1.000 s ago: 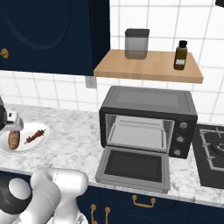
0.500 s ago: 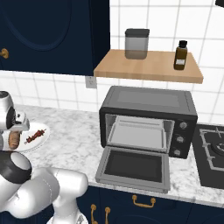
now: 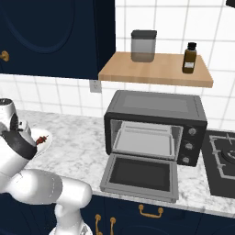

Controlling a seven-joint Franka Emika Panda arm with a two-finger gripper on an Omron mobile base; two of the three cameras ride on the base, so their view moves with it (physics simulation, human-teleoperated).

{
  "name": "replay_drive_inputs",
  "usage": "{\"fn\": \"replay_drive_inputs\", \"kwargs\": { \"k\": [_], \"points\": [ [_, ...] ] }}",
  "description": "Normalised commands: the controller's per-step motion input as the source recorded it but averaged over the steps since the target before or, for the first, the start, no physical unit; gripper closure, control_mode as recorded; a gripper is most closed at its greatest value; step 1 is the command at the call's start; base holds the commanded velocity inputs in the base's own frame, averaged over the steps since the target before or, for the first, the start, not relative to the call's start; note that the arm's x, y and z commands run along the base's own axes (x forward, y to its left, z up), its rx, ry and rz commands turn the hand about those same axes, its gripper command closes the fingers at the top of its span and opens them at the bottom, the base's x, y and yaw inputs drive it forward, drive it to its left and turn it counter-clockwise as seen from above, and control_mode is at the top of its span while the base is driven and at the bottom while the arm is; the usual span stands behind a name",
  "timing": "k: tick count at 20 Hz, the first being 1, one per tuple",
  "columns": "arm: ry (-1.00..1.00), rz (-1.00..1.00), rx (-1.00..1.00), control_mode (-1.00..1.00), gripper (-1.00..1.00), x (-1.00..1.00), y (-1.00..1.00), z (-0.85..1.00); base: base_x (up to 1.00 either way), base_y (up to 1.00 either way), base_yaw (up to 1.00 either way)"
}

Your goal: Pick up the kebab skewer and baguette bread, and place them inside the toaster oven. Close the toaster oven door and start by setting the timer.

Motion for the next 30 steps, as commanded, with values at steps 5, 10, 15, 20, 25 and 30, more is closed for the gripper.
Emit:
{"fn": "replay_drive_inputs", "kwargs": {
  "k": [5, 10, 15, 20, 25, 30],
  "points": [
    [0.00, 0.00, 0.00, -1.00, -1.00, 0.21, 0.05, -0.24, 0.00, 0.00, 0.00],
    [0.00, 0.00, 0.00, -1.00, -1.00, 0.12, 0.06, -0.30, 0.00, 0.00, 0.00],
    [0.00, 0.00, 0.00, -1.00, -1.00, 0.13, 0.25, -0.22, 0.00, 0.00, 0.00],
    [0.00, 0.00, 0.00, -1.00, -1.00, 0.27, 0.13, 0.00, 0.00, 0.00, 0.00],
    [0.01, 0.00, 0.00, -1.00, -1.00, 0.09, 0.14, -0.19, 0.00, 0.00, 0.00],
    [0.00, 0.00, 0.00, -1.00, -1.00, 0.00, 0.13, -0.13, 0.00, 0.00, 0.00]
  ]
}}
